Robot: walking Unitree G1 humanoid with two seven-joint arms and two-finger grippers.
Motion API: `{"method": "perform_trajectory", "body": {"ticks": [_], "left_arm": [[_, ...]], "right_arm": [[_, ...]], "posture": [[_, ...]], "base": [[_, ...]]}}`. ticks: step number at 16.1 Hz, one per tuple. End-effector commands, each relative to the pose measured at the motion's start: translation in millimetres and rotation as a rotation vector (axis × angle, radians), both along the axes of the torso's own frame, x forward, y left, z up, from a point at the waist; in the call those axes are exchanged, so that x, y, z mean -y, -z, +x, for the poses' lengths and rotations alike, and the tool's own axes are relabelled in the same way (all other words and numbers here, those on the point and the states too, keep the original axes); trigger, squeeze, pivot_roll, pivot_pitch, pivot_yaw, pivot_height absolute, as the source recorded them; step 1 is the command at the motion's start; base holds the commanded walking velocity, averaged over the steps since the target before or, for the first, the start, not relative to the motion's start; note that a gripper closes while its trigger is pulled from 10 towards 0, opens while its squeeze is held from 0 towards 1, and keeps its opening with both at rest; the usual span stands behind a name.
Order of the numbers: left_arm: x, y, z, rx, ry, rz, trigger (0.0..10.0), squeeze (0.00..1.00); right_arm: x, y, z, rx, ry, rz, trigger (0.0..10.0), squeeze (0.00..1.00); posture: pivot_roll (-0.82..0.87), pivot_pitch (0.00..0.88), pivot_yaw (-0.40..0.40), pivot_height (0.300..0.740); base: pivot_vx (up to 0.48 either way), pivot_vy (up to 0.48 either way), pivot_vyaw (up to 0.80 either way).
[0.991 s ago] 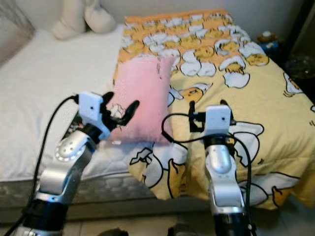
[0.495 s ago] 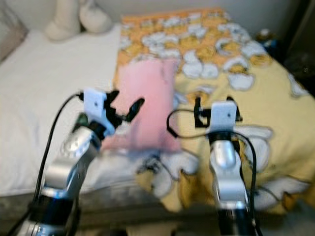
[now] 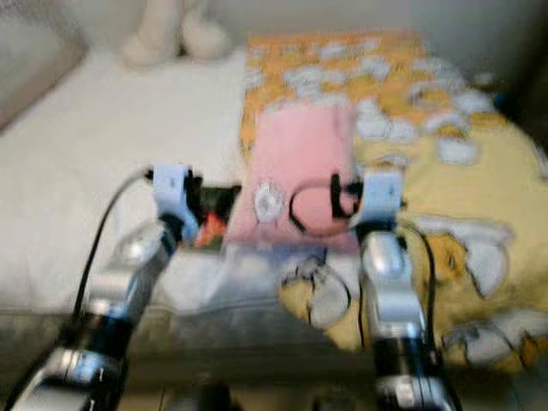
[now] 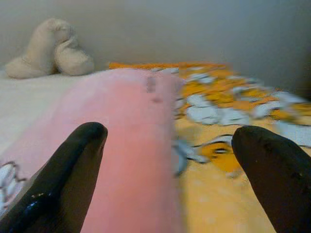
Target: Clean up the room
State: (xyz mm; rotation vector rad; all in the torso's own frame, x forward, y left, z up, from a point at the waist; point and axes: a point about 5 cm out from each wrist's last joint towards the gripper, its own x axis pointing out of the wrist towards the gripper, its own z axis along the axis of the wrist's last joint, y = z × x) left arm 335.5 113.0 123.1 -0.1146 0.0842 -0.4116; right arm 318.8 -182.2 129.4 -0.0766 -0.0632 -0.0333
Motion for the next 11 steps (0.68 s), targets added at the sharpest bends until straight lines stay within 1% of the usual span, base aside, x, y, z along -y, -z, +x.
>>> {"method": "perform_trajectory", "body": {"ticks": [1,2,3,4,5,6,7,8,9,10,11], "left_arm": [[1.2,-18,6.1,0.069,0.008,-0.003,10.0,0.0],[-3.9,-21,3.8,0.088,-0.01,0.014,10.0,0.0],[-6.9,-21,2.4,0.097,-0.021,0.021,10.0,0.0],[-19.0,-25,-9.0,0.133,-0.076,-0.019,10.0,0.0],[-31.4,-24,-24.5,0.137,-0.152,-0.077,10.0,0.0],[-41.5,-15,-37.7,0.079,-0.245,-0.112,10.0,0.0],[-44.4,0,-47.9,0.001,-0.291,-0.149,10.0,0.0],[-39.6,16,-51.2,-0.058,-0.279,-0.121,10.0,0.0],[-28.1,24,-47.5,-0.063,-0.21,-0.059,10.0,0.0],[-21.3,20,-42.0,-0.028,-0.172,-0.026,10.0,0.0],[-18.6,15,-39.5,-0.026,-0.167,-0.036,10.0,0.0]], "right_arm": [[4.9,-15,2.4,0.06,0.015,-0.034,10.0,0.0],[4.8,-19,-1.3,0.082,0.019,-0.057,10.0,0.0],[4.4,-20,-3.3,0.087,0.021,-0.059,10.0,0.0],[1.5,-20,-16.6,0.109,0.033,-0.048,10.0,0.0],[-2.6,-14,-31.7,0.096,0.032,-0.052,10.0,0.0],[-6.4,-5,-43.7,0.064,0.013,-0.064,10.0,0.0],[-7.7,3,-51.1,0.037,-0.005,-0.077,10.0,0.0],[-6.6,9,-50.9,0.013,-0.01,-0.074,10.0,0.0],[-6.2,11,-44.5,-0.006,-0.027,-0.084,10.0,0.0],[-5.1,7,-38.2,-0.004,-0.033,-0.084,10.0,0.0],[-4.0,3,-35.5,-0.003,-0.03,-0.082,10.0,0.0]], "posture": [[-0.19,0.0,0.081,0.703],[-0.2,0.0,0.087,0.703],[-0.21,0.0,0.088,0.703],[-0.21,0.0,0.093,0.703],[-0.21,0.0,0.094,0.703],[-0.21,0.0,0.094,0.703],[-0.21,0.0,0.087,0.703],[-0.21,0.0,0.079,0.703],[-0.21,0.0,0.052,0.703],[-0.21,0.0,0.045,0.703],[-0.21,0.0,0.045,0.703]], "base": [[0.0,0.0,0.0],[0.0,0.0,0.0],[0.0,0.0,0.0],[0.0,0.0,0.0],[0.0,0.0,0.0],[0.0,0.0,0.0],[0.0,0.0,0.0],[0.0,0.0,0.0],[0.0,0.0,0.0],[0.0,0.0,0.0],[0.0,0.0,0.0]]}}
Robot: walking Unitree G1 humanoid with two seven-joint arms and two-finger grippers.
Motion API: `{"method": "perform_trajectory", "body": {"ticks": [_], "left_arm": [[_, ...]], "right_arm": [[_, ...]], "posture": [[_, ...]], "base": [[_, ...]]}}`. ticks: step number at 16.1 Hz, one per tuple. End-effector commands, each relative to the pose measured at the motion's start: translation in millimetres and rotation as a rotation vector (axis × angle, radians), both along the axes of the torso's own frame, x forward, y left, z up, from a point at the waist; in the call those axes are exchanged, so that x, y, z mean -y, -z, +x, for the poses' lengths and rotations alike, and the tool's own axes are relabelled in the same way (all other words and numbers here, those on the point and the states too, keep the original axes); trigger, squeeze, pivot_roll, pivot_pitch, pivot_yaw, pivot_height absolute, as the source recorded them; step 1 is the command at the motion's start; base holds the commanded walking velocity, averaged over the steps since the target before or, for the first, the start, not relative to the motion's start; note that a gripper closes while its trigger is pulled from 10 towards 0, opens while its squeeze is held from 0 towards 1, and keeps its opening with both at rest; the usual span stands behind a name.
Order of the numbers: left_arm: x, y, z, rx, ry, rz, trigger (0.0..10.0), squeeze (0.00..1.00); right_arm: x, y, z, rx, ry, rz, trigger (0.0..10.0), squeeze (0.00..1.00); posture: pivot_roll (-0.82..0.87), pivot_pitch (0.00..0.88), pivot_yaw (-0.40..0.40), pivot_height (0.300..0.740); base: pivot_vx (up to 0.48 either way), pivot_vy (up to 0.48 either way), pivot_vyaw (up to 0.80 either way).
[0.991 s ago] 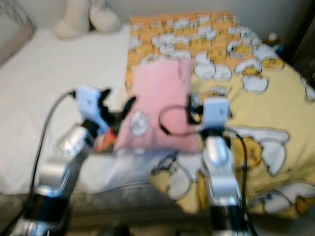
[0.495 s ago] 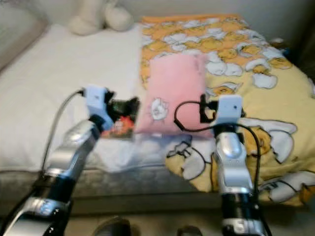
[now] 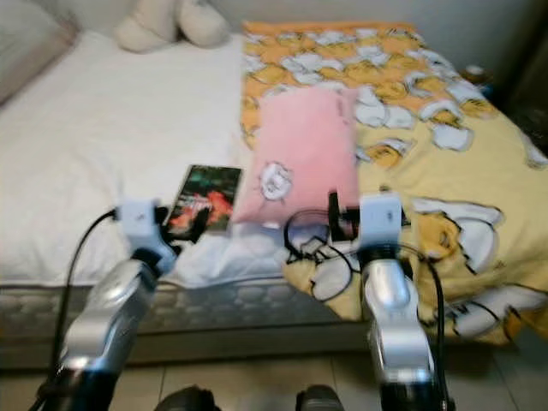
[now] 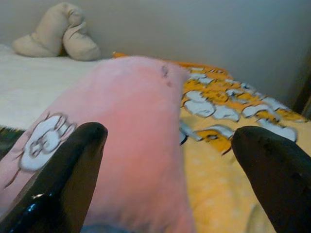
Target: Clean up the room
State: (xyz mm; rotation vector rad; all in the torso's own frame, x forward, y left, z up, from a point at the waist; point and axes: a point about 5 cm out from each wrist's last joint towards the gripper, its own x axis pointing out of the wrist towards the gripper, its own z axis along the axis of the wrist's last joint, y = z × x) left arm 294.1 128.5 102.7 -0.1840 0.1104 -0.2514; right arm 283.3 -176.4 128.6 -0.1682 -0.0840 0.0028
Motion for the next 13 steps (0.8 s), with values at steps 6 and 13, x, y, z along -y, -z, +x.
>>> {"method": "perform_trajectory", "body": {"ticks": [6,13], "left_arm": [[19.5,-16,2.2,0.095,0.064,-0.024,10.0,0.0],[28.6,-18,1.7,0.118,0.104,-0.038,10.0,0.0]], "right_arm": [[6.6,-14,17.6,0.038,0.011,-0.014,10.0,0.0],[-7.3,2,15.7,-0.006,-0.015,0.025,10.0,0.0]], "posture": [[-0.23,0.0,0.038,0.703],[-0.21,0.0,0.035,0.703]], "base": [[0.359,-0.313,0.0],[0.316,-0.222,0.0]]}}
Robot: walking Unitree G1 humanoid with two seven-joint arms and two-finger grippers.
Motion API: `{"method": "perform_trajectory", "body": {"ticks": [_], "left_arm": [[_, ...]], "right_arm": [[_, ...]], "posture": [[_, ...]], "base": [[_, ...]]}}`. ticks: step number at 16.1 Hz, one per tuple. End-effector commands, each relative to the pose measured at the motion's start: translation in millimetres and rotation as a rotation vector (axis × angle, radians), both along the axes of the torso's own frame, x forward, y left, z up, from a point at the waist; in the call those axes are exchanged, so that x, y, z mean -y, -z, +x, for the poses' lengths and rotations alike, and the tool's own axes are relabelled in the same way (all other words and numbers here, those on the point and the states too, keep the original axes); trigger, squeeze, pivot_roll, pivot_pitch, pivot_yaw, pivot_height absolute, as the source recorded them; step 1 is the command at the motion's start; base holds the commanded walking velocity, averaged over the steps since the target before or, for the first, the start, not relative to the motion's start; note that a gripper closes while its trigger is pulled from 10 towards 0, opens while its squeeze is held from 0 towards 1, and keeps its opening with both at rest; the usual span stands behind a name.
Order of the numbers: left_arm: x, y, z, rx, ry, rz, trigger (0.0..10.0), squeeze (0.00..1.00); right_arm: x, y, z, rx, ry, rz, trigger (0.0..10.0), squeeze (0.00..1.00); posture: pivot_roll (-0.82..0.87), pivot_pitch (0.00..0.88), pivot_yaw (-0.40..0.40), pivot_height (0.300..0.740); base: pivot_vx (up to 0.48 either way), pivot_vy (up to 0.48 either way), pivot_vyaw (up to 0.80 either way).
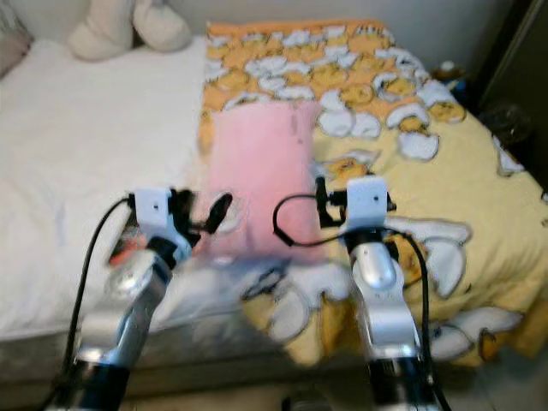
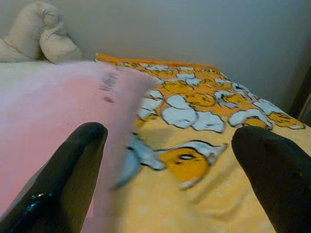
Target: Clean up the room
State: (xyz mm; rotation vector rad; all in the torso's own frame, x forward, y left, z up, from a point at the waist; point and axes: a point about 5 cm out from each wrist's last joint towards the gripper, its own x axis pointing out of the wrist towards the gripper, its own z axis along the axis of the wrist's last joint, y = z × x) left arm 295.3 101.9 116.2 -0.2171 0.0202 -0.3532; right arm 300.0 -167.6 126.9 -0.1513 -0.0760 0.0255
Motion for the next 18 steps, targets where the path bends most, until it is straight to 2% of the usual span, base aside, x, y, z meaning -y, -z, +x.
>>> {"method": "perform_trajectory", "body": {"ticks": [1,5,7,9,11,14,16,18], "left_arm": [[0.0,-5,1.5,0.024,0.0,0.009,10.0,0.0],[-4.4,-6,7.7,0.027,-0.004,0.041,10.0,0.0],[-11.9,-8,9.8,0.032,-0.022,0.067,10.0,0.0],[-25.0,-14,10.8,0.064,-0.02,0.074,10.0,0.0],[-23.5,-12,9.2,0.061,-0.016,0.092,10.0,0.0],[-11.7,-6,5.6,0.03,-0.005,0.078,10.0,0.0],[-8.6,-8,11.6,0.017,-0.026,0.06,10.0,0.0],[-17.5,-10,20.6,0.013,-0.065,0.064,10.0,0.0]], "right_arm": [[0.0,1,0.2,0.003,0.004,0.012,10.0,0.0],[-4.0,-3,8.3,0.023,0.004,0.022,10.0,0.0],[-5.2,-6,11.0,0.031,0.008,0.028,10.0,0.0],[-9.4,-4,12.4,0.019,0.003,0.063,10.0,0.0],[-10.1,3,11.2,-0.002,-0.004,0.056,10.0,0.0],[-5.7,5,12.4,0.002,0.002,0.034,10.0,0.0],[-0.7,-2,17.2,0.02,0.029,0.042,10.0,0.0],[-1.5,-3,20.2,0.024,0.024,0.037,10.0,0.0]], "posture": [[-0.2,0.0,0.036,0.703],[-0.21,0.0,0.053,0.703],[-0.2,0.0,0.05,0.703],[-0.16,0.0,0.011,0.703],[-0.12,0.0,0.0,0.703],[-0.14,0.0,0.027,0.703],[-0.14,0.0,0.027,0.703],[-0.15,0.0,0.04,0.703]], "base": [[0.0,0.0,0.0],[0.0,0.0,0.0],[0.0,0.0,0.0],[0.0,-0.187,0.0],[0.0,-0.446,0.0],[0.0,-0.441,0.0],[0.163,-0.122,0.0],[0.0,0.0,0.0]]}}
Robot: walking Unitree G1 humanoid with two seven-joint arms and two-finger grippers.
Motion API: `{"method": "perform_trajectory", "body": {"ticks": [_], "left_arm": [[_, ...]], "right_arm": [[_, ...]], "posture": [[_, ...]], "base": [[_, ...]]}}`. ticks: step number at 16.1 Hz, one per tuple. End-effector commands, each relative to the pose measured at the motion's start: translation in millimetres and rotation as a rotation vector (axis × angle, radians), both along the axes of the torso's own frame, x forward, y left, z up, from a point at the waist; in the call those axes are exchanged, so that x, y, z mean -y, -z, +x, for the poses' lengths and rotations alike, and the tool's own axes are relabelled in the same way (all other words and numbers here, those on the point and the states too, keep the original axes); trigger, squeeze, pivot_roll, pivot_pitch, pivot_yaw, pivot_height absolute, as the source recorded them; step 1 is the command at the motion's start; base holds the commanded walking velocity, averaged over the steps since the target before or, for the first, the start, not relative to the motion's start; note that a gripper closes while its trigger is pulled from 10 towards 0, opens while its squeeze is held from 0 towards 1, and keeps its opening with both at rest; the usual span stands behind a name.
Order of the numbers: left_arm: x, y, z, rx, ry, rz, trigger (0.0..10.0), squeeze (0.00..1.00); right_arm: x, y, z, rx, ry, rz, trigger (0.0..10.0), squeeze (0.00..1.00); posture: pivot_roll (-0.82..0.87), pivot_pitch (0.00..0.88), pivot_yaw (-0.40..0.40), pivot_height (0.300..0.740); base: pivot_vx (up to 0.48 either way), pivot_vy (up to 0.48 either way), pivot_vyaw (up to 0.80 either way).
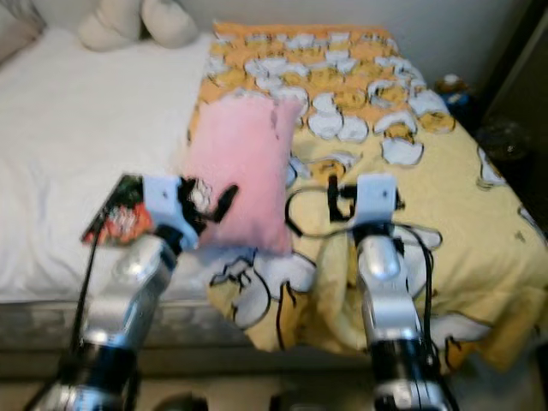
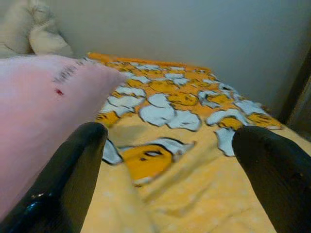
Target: Clean up the room
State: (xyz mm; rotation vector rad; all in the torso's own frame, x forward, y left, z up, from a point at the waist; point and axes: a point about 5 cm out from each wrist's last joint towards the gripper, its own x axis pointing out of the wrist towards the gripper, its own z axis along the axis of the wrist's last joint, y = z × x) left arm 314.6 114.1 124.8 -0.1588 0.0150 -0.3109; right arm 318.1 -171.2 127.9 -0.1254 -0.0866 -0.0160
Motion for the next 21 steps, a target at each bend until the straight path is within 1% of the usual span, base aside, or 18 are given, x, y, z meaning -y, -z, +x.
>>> {"method": "perform_trajectory", "body": {"ticks": [1,3,4,6,8,9,10,11,13,16,18,19,20,21], "left_arm": [[-10.3,-4,5.2,0.007,-0.046,0.001,10.0,0.0],[-15.6,-5,6.9,0.01,-0.072,0.015,10.0,0.0],[-15.2,-4,4.8,0.016,-0.073,0.021,10.0,0.0],[-13.2,-3,5.0,0.018,-0.072,0.025,10.0,0.0],[-9.2,-6,7.3,0.014,-0.053,0.003,10.0,0.0],[-6.7,-10,9.1,0.027,-0.034,0.042,10.0,0.0],[-6.2,-13,11.8,0.043,-0.028,0.055,10.0,0.0],[-4.3,-18,15.5,0.061,-0.029,0.069,10.0,0.0],[-0.3,-23,18.3,0.075,-0.015,0.063,10.0,0.0],[4.5,-23,20.6,0.069,-0.007,0.059,10.0,0.0],[9.5,-24,21.6,0.072,0.017,0.072,10.0,0.0],[14.5,-25,21.5,0.082,0.054,0.096,10.0,0.0],[15.7,-25,21.6,0.081,0.063,0.101,10.0,0.0],[21.6,-24,21.3,0.076,0.088,0.097,10.0,0.0]], "right_arm": [[-5.9,-4,2.9,0.019,-0.02,0.007,10.0,0.0],[-6.1,-4,3.4,0.026,-0.021,0.009,10.0,0.0],[-8.0,-2,2.7,0.026,-0.021,0.016,10.0,0.0],[-9.5,0,2.2,0.021,-0.025,0.018,10.0,0.0],[-11.8,2,1.5,0.013,-0.042,0.019,10.0,0.0],[-13.0,3,3.1,0.011,-0.046,0.019,10.0,0.0],[-14.7,1,5.6,0.016,-0.047,0.022,10.0,0.0],[-14.4,-3,8.2,0.03,-0.051,0.023,10.0,0.0],[-13.2,-4,10.2,0.031,-0.052,0.017,10.0,0.0],[-13.0,-7,13.2,0.042,-0.055,0.013,10.0,0.0],[-13.6,-8,14.6,0.047,-0.058,0.011,10.0,0.0],[-14.4,-9,15.3,0.051,-0.06,0.009,10.0,0.0],[-14.5,-9,15.5,0.051,-0.06,0.009,10.0,0.0],[-14.3,-9,15.3,0.056,-0.057,0.009,10.0,0.0]], "posture": [[-0.15,0.0,0.045,0.703],[-0.16,0.0,0.051,0.703],[-0.16,0.0,0.046,0.703],[-0.16,0.0,0.044,0.703],[-0.15,0.0,0.049,0.703],[-0.14,0.0,0.048,0.703],[-0.15,0.0,0.051,0.703],[-0.15,0.0,0.051,0.703],[-0.16,0.0,0.043,0.703],[-0.17,0.0,0.036,0.703],[-0.17,0.0,0.043,0.703],[-0.17,0.0,0.047,0.703],[-0.17,0.0,0.049,0.703],[-0.18,0.0,0.057,0.703]], "base": [[0.0,0.0,0.0],[0.0,0.0,0.0],[0.0,0.0,0.0],[0.0,0.0,0.0],[0.0,0.0,0.0],[0.0,0.428,0.0],[0.251,0.409,0.0],[0.412,0.244,0.0],[0.476,0.0,0.0],[0.48,0.0,0.0],[0.48,0.0,0.0],[0.48,0.0,0.0],[0.48,0.0,0.0],[0.472,0.0,0.0]]}}
